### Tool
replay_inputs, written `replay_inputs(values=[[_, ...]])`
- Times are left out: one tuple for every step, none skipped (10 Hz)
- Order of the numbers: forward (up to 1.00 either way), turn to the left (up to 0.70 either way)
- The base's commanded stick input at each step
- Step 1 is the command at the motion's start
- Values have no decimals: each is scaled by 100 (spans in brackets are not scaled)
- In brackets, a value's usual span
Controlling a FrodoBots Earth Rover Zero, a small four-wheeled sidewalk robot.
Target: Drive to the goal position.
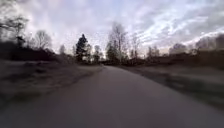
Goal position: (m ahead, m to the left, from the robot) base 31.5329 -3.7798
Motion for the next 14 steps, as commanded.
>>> replay_inputs(values=[[100,1],[100,1],[100,1],[100,1],[100,1],[100,-2],[100,-5],[100,-14],[100,-17],[100,-17],[100,-20],[100,-23],[100,-23],[100,-4]])
